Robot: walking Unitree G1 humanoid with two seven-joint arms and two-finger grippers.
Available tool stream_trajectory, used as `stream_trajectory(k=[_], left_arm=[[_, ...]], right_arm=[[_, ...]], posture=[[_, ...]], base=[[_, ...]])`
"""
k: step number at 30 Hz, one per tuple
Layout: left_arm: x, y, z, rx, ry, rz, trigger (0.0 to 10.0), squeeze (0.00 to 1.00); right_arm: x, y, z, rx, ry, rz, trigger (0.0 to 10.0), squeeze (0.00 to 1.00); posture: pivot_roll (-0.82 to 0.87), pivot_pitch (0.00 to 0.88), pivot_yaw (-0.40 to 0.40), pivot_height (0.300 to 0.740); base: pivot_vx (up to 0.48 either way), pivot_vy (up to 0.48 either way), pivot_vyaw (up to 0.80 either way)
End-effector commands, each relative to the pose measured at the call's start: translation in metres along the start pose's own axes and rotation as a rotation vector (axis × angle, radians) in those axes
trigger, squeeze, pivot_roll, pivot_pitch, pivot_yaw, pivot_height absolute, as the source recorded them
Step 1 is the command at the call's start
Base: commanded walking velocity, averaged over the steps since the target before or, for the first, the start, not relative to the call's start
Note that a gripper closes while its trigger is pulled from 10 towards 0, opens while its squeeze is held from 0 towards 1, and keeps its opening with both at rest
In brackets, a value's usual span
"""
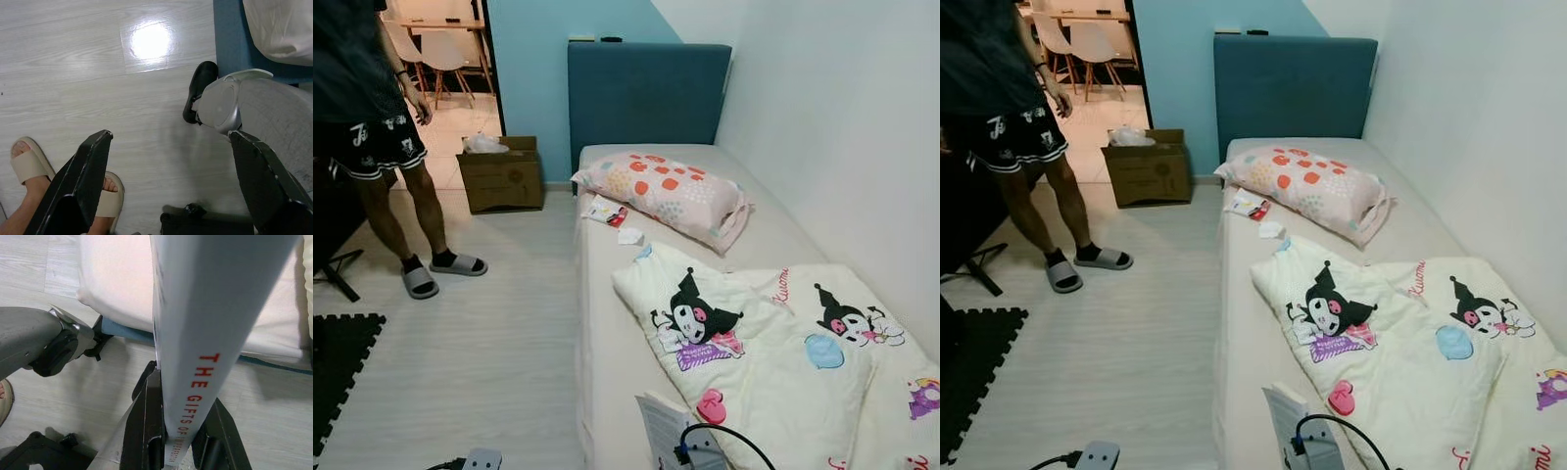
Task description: Clean up the room
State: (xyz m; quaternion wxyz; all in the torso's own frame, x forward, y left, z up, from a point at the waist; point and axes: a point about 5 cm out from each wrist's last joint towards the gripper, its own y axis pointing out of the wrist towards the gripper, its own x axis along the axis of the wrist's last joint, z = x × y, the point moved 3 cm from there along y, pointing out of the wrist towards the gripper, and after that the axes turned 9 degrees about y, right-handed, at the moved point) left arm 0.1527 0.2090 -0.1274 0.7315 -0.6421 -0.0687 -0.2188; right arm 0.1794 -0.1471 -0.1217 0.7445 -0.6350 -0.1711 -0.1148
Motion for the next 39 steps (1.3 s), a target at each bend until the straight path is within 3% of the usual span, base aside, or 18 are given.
stream_trajectory(k=[1, 23, 39], left_arm=[[0.001, 0.000, -0.002, -0.005, 0.007, 0.000, 10.0, 0.00], [-0.001, 0.000, -0.001, -0.002, 0.002, 0.003, 10.0, 0.00], [-0.005, 0.000, -0.004, -0.008, 0.008, 0.014, 10.0, 0.00]], right_arm=[[0.005, 0.000, 0.000, -0.003, -0.005, -0.012, 10.0, 0.00], [-0.001, -0.003, -0.013, -0.025, 0.004, 0.001, 10.0, 0.00], [0.000, -0.002, -0.012, -0.026, 0.003, 0.002, 10.0, 0.00]], posture=[[0.12, 0.000, -0.083, 0.740], [0.12, 0.000, -0.083, 0.740], [0.11, 0.000, -0.084, 0.740]], base=[[-0.480, 0.000, 0.00], [-0.108, 0.000, 0.00], [-0.399, 0.000, 0.00]])
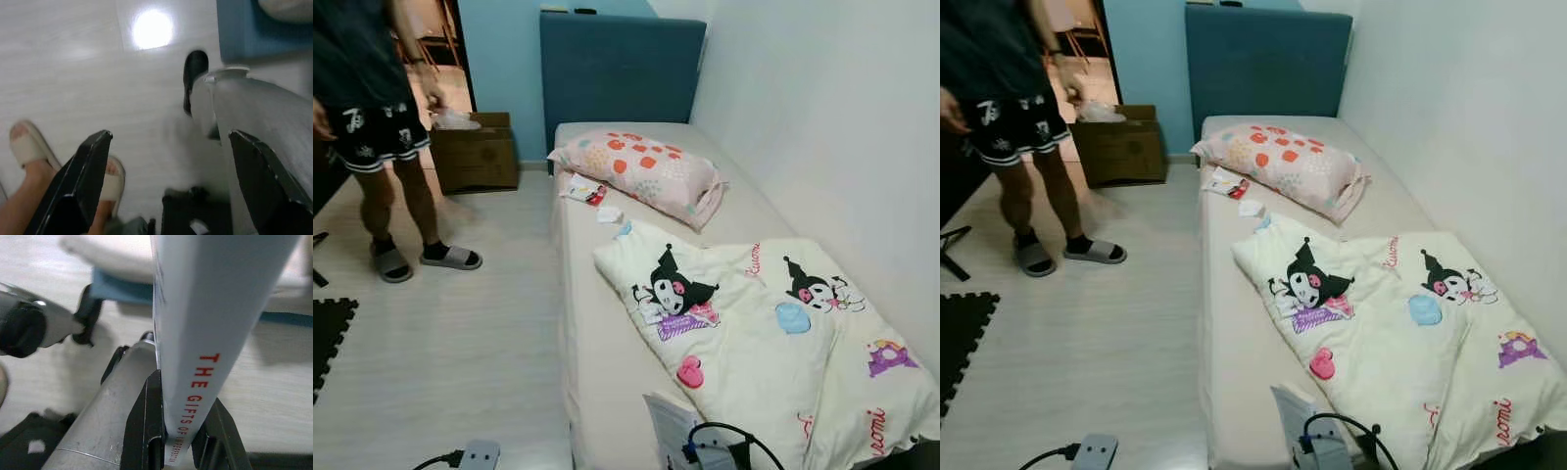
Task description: Clean up the room
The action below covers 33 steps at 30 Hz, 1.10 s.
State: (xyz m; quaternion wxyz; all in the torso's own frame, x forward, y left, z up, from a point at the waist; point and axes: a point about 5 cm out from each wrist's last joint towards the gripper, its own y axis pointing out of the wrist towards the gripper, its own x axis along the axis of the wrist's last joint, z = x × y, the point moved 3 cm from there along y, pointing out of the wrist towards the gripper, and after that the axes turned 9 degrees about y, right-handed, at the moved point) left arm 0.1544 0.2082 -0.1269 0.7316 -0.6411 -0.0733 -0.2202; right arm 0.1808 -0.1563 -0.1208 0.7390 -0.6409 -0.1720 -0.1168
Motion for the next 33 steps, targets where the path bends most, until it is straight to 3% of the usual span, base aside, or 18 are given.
stream_trajectory(k=[1, 12, 14, 24, 33], left_arm=[[-0.007, 0.000, -0.004, -0.012, 0.012, 0.022, 10.0, 0.00], [-0.007, 0.000, -0.005, -0.012, 0.005, 0.021, 10.0, 0.00], [-0.007, 0.000, -0.005, -0.012, 0.008, 0.021, 10.0, 0.00], [-0.006, 0.000, -0.005, -0.013, 0.030, 0.014, 10.0, 0.00], [-0.005, 0.000, -0.005, -0.017, 0.032, 0.012, 10.0, 0.00]], right_arm=[[-0.001, -0.001, -0.003, -0.010, 0.005, 0.005, 10.0, 0.00], [-0.006, 0.000, 0.003, 0.014, -0.028, 0.002, 10.0, 0.00], [-0.006, 0.000, 0.006, 0.039, -0.077, 0.005, 10.0, 0.00], [0.003, 0.003, 0.024, 0.087, -0.076, -0.002, 10.0, 0.00], [0.008, 0.003, 0.024, 0.100, -0.084, -0.010, 10.0, 0.00]], posture=[[0.11, 0.000, -0.084, 0.740], [0.11, 0.000, -0.086, 0.740], [0.11, 0.000, -0.088, 0.740], [0.11, 0.000, -0.089, 0.740], [0.11, 0.000, -0.089, 0.740]], base=[[-0.431, 0.000, 0.00], [-0.320, 0.000, 0.00], [0.000, 0.000, 0.79], [0.000, 0.000, 0.77], [0.000, 0.000, 0.77]])
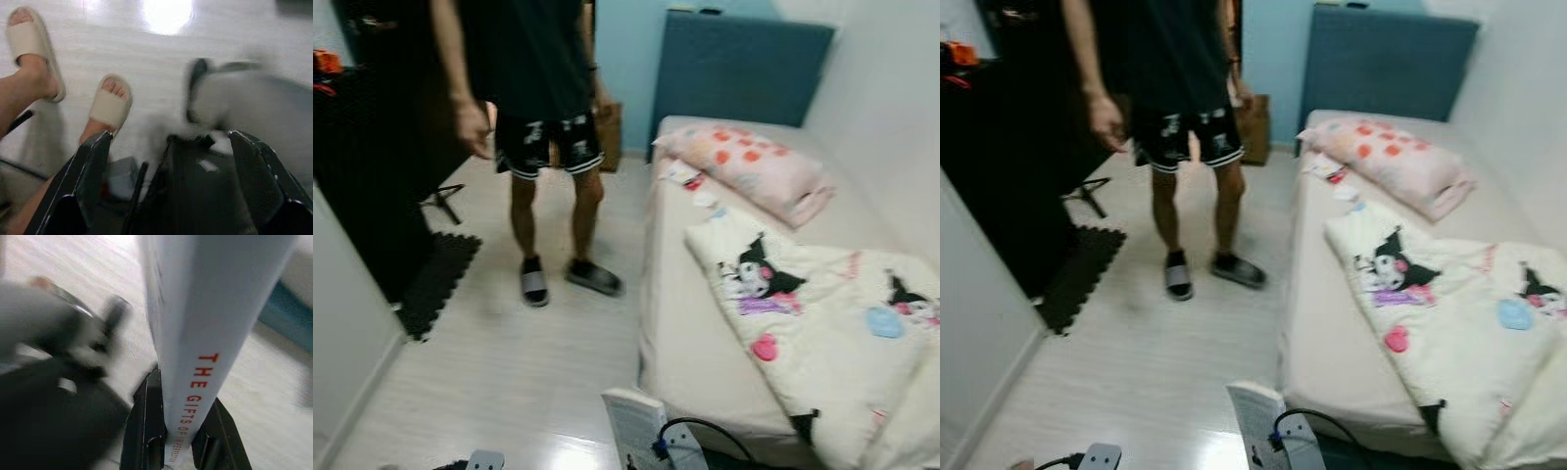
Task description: Clean up the room
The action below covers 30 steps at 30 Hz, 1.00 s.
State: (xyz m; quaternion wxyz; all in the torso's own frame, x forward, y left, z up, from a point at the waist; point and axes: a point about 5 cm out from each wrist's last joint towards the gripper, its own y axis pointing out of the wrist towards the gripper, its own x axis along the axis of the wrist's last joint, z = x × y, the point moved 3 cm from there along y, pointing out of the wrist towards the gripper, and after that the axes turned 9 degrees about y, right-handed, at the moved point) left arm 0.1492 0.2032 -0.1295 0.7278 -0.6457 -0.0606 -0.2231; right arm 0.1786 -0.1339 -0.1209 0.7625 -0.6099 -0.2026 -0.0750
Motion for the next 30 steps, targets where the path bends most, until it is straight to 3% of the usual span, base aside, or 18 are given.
stream_trajectory(k=[1, 8, 16, 30], left_arm=[[-0.001, 0.000, 0.001, 0.001, 0.012, 0.001, 10.0, 0.00], [0.001, 0.000, 0.000, -0.002, 0.024, -0.005, 10.0, 0.00], [0.004, 0.000, -0.001, -0.006, 0.040, -0.013, 10.0, 0.00], [0.003, 0.000, 0.000, -0.004, 0.047, -0.013, 10.0, 0.00]], right_arm=[[0.009, 0.000, 0.000, 0.001, -0.001, -0.027, 10.0, 0.00], [0.017, -0.001, -0.002, -0.010, -0.002, -0.037, 10.0, 0.00], [0.017, -0.001, -0.008, -0.059, -0.015, -0.014, 10.0, 0.00], [0.055, -0.002, -0.004, -0.067, -0.021, -0.052, 10.0, 0.00]], posture=[[0.11, 0.000, -0.089, 0.740], [0.11, 0.000, -0.093, 0.740], [0.12, 0.000, -0.098, 0.740], [0.12, 0.000, -0.097, 0.740]], base=[[0.000, 0.000, 0.77], [0.000, 0.000, 0.77], [0.000, 0.000, 0.00], [0.193, 0.000, 0.00]])
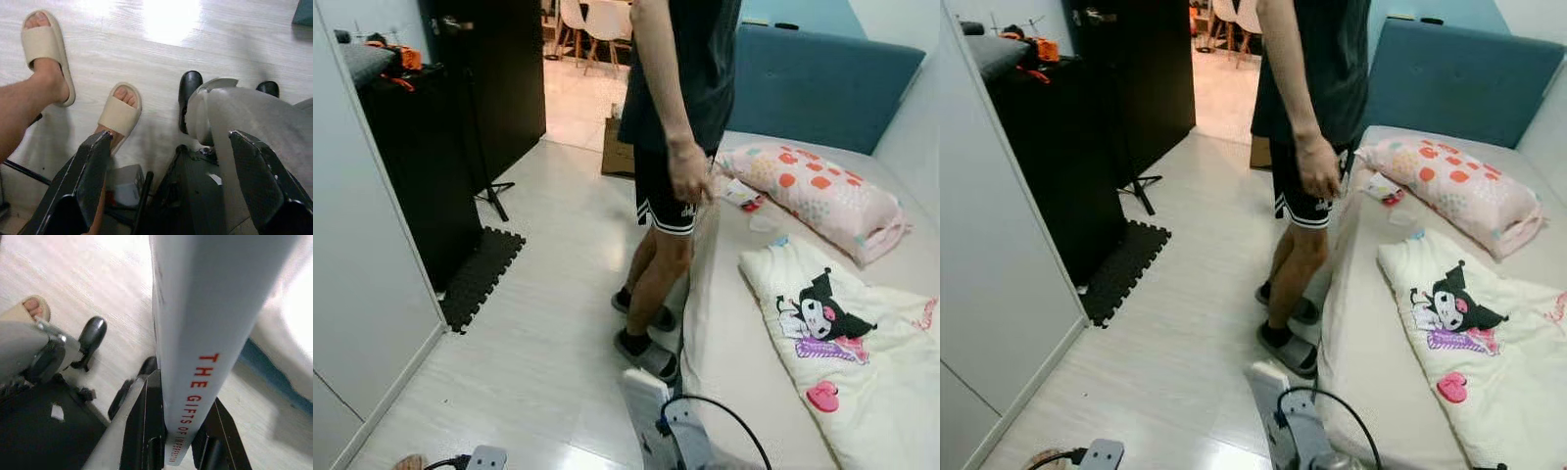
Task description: Clean up the room
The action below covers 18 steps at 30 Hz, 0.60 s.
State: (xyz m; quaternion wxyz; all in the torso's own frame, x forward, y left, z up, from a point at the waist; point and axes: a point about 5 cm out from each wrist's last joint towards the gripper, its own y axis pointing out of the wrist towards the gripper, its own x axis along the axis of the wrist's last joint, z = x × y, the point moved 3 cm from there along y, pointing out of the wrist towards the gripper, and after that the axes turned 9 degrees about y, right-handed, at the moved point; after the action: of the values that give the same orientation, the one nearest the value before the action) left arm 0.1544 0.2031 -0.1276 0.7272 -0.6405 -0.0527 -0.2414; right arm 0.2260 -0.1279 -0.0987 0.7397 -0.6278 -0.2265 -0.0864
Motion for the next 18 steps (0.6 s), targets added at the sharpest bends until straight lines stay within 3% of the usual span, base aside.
stream_trajectory(k=[1, 9, 18], left_arm=[[-0.002, 0.000, -0.001, -0.004, 0.008, 0.005, 10.0, 0.00], [-0.004, -0.001, 0.000, 0.000, 0.003, 0.009, 10.0, 0.00], [-0.005, -0.001, 0.001, 0.000, -0.002, 0.007, 10.0, 0.00]], right_arm=[[0.004, -0.001, -0.004, -0.014, 0.014, -0.010, 10.0, 0.00], [-0.003, -0.004, -0.018, -0.042, 0.020, 0.002, 10.0, 0.00], [0.002, -0.004, -0.020, -0.043, -0.016, -0.008, 10.0, 0.00]], posture=[[0.12, 0.000, -0.097, 0.740], [0.13, 0.000, -0.103, 0.740], [0.14, 0.000, -0.104, 0.740]], base=[[0.000, 0.000, 0.00], [0.000, 0.000, 0.00], [0.000, 0.000, 0.00]])
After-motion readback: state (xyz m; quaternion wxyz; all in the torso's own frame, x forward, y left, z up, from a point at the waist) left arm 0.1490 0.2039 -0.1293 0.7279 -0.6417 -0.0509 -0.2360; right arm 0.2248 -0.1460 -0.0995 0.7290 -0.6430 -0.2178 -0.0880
